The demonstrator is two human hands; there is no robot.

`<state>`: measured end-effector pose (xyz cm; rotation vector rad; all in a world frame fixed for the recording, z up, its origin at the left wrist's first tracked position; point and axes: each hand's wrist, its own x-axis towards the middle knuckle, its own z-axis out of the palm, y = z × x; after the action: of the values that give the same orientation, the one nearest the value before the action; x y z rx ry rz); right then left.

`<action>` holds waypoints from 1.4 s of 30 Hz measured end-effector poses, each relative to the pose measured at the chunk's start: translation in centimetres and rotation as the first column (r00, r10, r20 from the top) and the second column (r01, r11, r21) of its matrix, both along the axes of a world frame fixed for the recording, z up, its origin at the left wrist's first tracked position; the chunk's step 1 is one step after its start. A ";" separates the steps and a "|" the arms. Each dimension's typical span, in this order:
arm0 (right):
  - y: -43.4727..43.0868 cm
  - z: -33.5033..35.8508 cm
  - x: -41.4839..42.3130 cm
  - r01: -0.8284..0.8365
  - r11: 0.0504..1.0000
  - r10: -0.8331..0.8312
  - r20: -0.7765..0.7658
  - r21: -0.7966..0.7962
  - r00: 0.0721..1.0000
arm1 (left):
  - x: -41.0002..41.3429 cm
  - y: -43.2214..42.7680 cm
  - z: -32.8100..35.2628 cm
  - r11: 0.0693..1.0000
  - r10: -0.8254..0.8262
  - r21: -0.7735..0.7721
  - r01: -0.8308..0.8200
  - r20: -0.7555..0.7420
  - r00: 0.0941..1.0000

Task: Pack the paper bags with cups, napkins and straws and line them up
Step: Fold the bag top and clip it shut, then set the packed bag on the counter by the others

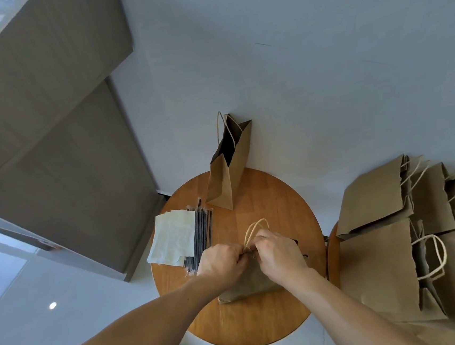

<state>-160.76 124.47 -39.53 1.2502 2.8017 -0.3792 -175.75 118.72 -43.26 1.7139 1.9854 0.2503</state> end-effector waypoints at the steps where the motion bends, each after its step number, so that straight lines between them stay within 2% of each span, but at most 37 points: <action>1: -0.2 0.0 0.1 -0.004 1.000 0.004 -0.020 0.008 1.000 | -0.1 0.1 0.1 1.000 0.000 -0.012 0.000 0.007 1.000; 4: -0.8 0.2 0.9 0.001 1.000 0.000 -0.252 0.002 0.968 | -0.8 0.5 0.8 0.998 -0.026 -0.048 0.027 0.022 0.999; 6: -1.0 0.4 2.1 -0.005 0.997 0.043 -0.457 0.083 0.888 | -1.5 0.7 1.3 0.998 -0.039 -0.052 0.041 0.041 0.998; 8: -0.7 0.3 3.7 0.054 0.985 0.044 -0.545 0.163 0.837 | -2.3 0.5 1.5 0.997 -0.043 -0.058 0.048 0.076 0.996; 10: -0.1 -0.1 5.5 0.184 0.973 -0.080 -0.546 0.138 0.834 | -3.0 0.0 1.3 0.993 -0.040 -0.106 0.050 0.097 0.994; 12: 0.2 -0.8 7.1 0.312 0.950 -0.271 -0.476 0.007 0.837 | -3.9 -1.0 0.7 0.985 -0.017 -0.168 0.031 0.083 0.996; 15: 0.0 -2.5 8.5 0.326 0.921 -0.378 -0.288 -0.211 0.880 | -5.0 -2.6 -0.4 0.975 0.047 -0.219 -0.030 0.073 0.996; 17: -0.1 -3.3 9.1 0.345 0.894 -0.412 -0.227 -0.285 0.882 | -5.1 -3.4 -0.9 0.970 0.085 -0.234 -0.063 0.085 0.993; 20: -0.1 -3.8 9.6 0.381 0.788 -0.555 -0.292 -0.483 0.779 | -4.6 -3.9 -0.9 0.964 0.138 -0.241 -0.109 0.108 0.985; 22: 0.0 -4.0 9.4 0.388 0.738 -0.612 -0.306 -0.552 0.729 | -4.4 -4.0 -0.9 0.958 0.185 -0.243 -0.153 0.115 0.976; 27: -0.4 -3.9 7.7 0.423 0.683 -0.697 -0.359 -0.595 0.621 | -4.7 -4.9 0.2 0.960 0.211 -0.209 -0.185 0.111 0.971; 35: -2.4 1.3 3.7 0.396 0.778 -0.628 -0.631 -0.488 0.455 | -8.9 -7.1 7.9 0.962 0.265 -0.026 -0.271 0.312 0.912; 38: -3.7 5.6 0.7 0.360 0.818 -0.570 -0.715 -0.449 0.404 | -11.5 -9.5 11.8 0.925 0.293 0.092 -0.370 0.450 0.844; 42: -5.9 11.9 -4.7 0.323 0.861 -0.492 -0.803 -0.392 0.336 | -15.5 -13.6 17.1 0.853 0.313 0.194 -0.484 0.553 0.772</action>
<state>-165.44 118.59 -27.66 2.2307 2.9068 -1.7716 -191.27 105.16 -26.12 1.1801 1.9423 1.1244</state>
